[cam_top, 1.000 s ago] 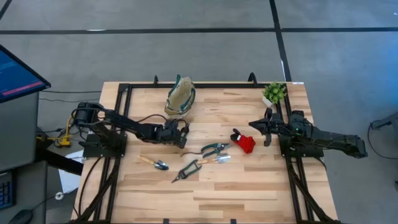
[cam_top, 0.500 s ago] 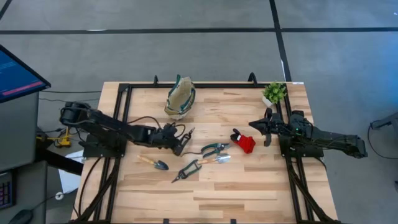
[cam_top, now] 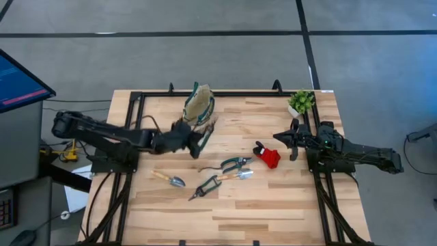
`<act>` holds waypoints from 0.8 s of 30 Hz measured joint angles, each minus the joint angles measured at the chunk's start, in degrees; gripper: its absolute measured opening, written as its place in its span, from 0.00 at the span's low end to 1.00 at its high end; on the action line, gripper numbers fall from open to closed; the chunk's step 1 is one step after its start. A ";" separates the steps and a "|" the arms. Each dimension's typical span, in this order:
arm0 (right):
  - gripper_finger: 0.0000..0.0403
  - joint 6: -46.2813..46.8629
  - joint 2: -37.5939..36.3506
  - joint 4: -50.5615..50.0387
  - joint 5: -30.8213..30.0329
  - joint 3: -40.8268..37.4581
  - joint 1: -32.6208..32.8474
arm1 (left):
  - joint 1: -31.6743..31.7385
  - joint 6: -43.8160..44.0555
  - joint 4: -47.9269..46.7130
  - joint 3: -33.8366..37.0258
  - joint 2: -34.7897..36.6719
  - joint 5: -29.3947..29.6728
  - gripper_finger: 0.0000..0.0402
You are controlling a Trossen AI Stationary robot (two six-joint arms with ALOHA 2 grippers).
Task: Pick & Place Garden tools in Gardening bag
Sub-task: Put the top green shear scissors into the brown gardening bag
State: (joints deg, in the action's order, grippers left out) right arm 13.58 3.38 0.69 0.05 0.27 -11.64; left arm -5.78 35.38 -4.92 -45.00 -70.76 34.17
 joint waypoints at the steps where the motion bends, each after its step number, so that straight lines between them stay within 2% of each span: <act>1: 0.00 0.00 0.00 0.00 0.00 0.00 0.00 | 1.27 -2.48 0.00 -1.50 0.00 -0.02 0.04; 7: 0.00 0.00 0.00 0.00 -0.02 0.00 0.00 | 10.81 -12.19 -0.77 -6.83 -0.33 0.11 0.04; 12: 0.00 -0.02 0.00 0.00 -0.02 0.00 0.00 | 17.72 -10.69 -0.58 -7.10 -0.98 0.39 0.04; 17: 0.00 -0.44 0.00 0.00 -0.02 0.00 0.00 | 21.26 -9.21 -0.64 -7.10 -4.28 0.11 0.04; 24: 0.00 -0.45 0.00 0.00 -0.04 0.01 0.00 | 23.15 -10.76 -0.62 -7.10 -10.43 1.46 0.04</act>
State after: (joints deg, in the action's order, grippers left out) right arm 13.14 3.38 0.69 0.01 0.28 -11.64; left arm 17.37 24.62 -5.54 -52.10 -81.19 35.63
